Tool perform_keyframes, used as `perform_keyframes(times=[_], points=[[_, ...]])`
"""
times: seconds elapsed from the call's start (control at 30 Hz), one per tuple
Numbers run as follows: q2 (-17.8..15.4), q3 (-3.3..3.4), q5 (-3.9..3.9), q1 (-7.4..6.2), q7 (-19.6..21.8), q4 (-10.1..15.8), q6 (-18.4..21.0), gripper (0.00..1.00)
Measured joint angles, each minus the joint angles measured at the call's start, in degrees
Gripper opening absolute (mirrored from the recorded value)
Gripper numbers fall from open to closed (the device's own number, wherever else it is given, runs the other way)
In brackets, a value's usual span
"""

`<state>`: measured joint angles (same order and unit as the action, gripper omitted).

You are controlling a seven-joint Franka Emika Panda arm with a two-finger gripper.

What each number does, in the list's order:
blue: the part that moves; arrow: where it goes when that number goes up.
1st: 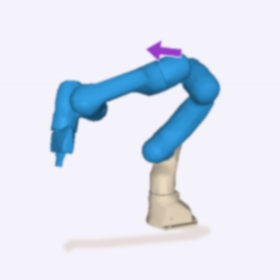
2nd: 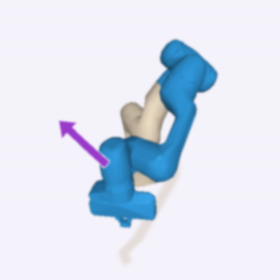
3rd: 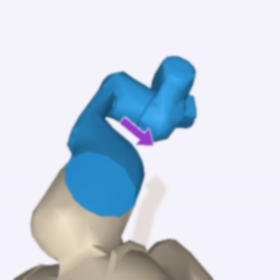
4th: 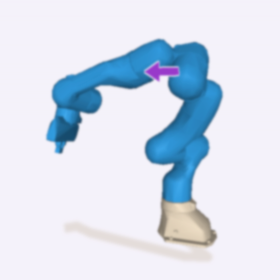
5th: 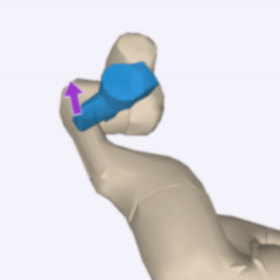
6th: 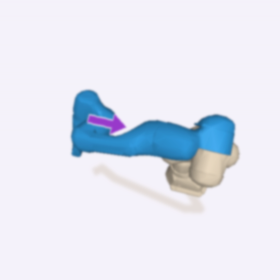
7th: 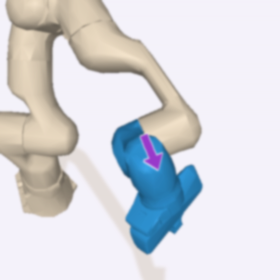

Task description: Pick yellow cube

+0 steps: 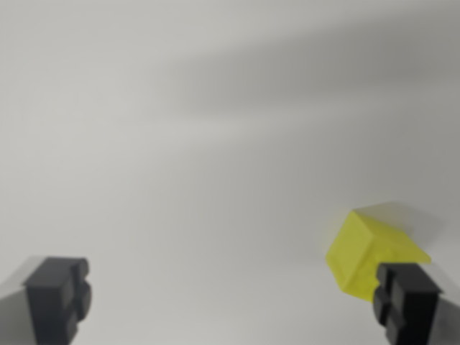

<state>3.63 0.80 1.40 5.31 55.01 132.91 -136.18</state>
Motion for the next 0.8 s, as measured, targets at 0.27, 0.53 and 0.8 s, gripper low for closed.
perform_keyframes(times=[0.27,0.53,0.8], points=[[-0.2,0.01,-0.08,1.62,0.8,3.8,-3.7,1.00],[0.0,0.01,-0.19,3.35,1.5,7.4,-7.5,1.00],[0.6,0.01,-0.32,5.17,2.1,10.6,-11.4,1.00]])
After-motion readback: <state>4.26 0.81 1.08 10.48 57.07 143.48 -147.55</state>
